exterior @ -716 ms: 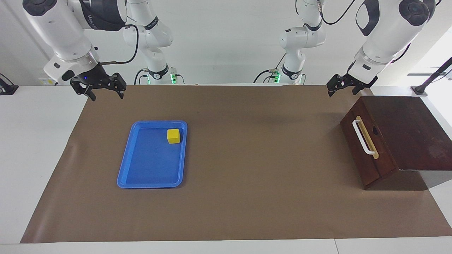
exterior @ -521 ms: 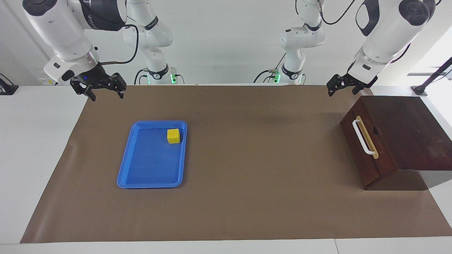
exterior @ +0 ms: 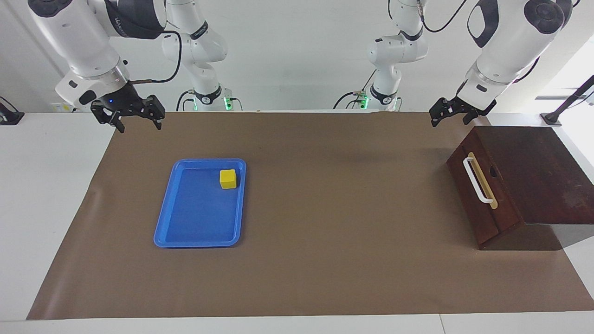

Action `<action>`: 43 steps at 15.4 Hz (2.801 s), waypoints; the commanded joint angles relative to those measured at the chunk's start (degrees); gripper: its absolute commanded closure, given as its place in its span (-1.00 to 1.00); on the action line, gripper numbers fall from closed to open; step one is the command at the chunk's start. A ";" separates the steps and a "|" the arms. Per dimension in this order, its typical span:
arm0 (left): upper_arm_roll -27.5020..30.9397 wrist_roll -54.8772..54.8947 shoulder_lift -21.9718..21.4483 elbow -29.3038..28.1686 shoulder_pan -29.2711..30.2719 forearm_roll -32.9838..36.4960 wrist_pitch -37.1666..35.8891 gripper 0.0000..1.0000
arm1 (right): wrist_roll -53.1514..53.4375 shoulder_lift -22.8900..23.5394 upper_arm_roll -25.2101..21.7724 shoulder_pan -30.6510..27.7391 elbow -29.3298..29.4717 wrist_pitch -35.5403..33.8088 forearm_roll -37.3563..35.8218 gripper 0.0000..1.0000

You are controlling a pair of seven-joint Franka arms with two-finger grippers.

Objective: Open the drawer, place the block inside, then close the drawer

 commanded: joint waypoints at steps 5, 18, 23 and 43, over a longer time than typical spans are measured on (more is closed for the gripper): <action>0.16 0.39 -1.02 -0.88 0.30 -0.62 0.71 -1.00 | 5.11 -0.80 0.14 0.10 -1.51 0.62 -0.25 -1.00; 0.16 0.39 -1.02 -0.88 0.30 -0.62 0.80 -1.00 | 62.42 -0.90 0.05 -0.17 -18.73 11.85 23.54 -1.00; 0.16 0.39 -1.02 -0.88 0.30 -0.62 0.71 -1.00 | 70.44 1.65 0.05 -0.17 -25.67 18.18 32.17 -1.00; -0.01 1.01 -1.37 -0.97 -0.05 -0.62 -0.51 -1.00 | 57.18 12.46 0.14 -0.08 -32.53 29.87 53.01 -1.00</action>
